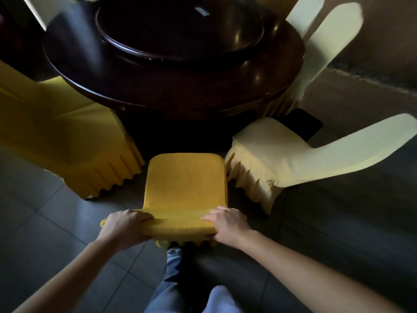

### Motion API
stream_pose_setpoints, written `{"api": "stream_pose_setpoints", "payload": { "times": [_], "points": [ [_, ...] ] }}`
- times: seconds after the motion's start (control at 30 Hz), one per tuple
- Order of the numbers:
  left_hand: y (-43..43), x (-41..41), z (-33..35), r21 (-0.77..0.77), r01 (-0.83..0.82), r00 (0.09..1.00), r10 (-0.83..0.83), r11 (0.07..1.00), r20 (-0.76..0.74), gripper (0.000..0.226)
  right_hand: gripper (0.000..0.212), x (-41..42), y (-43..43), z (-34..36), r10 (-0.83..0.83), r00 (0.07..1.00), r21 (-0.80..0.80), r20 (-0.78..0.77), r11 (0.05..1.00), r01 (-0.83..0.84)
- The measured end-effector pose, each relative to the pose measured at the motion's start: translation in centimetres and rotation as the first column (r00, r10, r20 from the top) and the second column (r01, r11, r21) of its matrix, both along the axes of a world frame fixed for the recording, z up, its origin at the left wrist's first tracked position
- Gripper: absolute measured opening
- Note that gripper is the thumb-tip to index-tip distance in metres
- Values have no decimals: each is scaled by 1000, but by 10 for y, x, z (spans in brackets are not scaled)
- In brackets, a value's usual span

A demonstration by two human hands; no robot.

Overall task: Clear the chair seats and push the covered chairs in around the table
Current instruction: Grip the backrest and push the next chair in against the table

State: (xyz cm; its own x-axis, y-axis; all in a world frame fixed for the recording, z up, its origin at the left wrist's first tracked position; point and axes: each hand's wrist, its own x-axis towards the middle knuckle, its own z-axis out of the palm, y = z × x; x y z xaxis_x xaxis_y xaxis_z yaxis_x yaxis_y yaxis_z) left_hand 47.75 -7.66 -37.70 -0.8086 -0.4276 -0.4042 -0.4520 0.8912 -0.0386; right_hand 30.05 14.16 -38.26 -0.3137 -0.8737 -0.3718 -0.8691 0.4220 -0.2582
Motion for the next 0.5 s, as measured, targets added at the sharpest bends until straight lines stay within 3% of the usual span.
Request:
{"api": "stream_pose_setpoints", "payload": {
  "times": [0.5],
  "points": [
    [-88,-83,7,-37,58,998,-59,998,-17,55,51,-70,-81,-4,-7,1000,-73,-9,997,6]
  ]
}}
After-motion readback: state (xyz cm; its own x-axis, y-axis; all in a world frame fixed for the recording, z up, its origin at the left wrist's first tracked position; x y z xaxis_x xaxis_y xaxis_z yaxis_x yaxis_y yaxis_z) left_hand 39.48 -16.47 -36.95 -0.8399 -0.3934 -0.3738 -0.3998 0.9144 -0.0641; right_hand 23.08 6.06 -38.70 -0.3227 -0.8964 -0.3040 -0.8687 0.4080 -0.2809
